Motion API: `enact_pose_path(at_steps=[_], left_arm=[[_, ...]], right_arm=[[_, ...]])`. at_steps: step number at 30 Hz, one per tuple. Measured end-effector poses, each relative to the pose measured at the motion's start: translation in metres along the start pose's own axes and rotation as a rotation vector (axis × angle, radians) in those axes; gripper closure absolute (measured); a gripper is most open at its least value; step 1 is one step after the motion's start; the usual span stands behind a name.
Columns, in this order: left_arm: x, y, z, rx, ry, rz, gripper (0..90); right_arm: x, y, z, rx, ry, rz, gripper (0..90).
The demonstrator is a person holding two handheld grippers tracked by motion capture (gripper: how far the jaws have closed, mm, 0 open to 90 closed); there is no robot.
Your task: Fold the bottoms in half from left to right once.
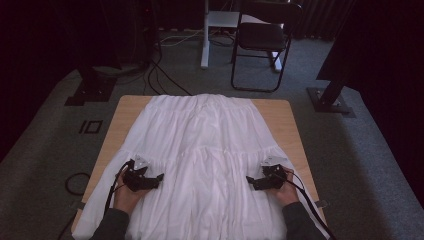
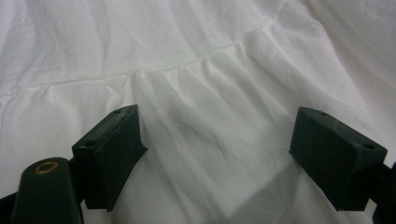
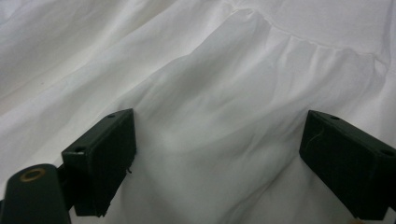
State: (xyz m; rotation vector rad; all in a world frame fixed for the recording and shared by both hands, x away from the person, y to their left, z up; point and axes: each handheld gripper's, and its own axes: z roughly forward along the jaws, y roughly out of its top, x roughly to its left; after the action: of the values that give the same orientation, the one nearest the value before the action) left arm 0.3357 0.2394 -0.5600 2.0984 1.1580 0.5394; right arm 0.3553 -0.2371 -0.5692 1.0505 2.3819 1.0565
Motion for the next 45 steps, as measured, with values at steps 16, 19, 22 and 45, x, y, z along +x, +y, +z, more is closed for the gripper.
enact_pose_path(at_steps=[16,19,22,45], left_arm=[[0.013,0.006,-0.045,-0.11,0.1,-0.033,21.2],[0.027,-0.006,-0.061,-0.094,0.171,-0.06,18.2],[0.045,-0.021,-0.072,-0.076,0.211,-0.138,15.2],[0.072,-0.066,-0.067,0.073,0.237,-0.263,1.1]], right_arm=[[0.0,0.0,0.0,0.0,-0.001,0.001,10.1],[0.0,-0.001,-0.001,-0.004,-0.002,0.001,11.5],[0.0,-0.001,-0.001,-0.006,-0.003,0.001,12.3],[0.0,-0.001,-0.002,-0.005,-0.003,0.001,12.3]])
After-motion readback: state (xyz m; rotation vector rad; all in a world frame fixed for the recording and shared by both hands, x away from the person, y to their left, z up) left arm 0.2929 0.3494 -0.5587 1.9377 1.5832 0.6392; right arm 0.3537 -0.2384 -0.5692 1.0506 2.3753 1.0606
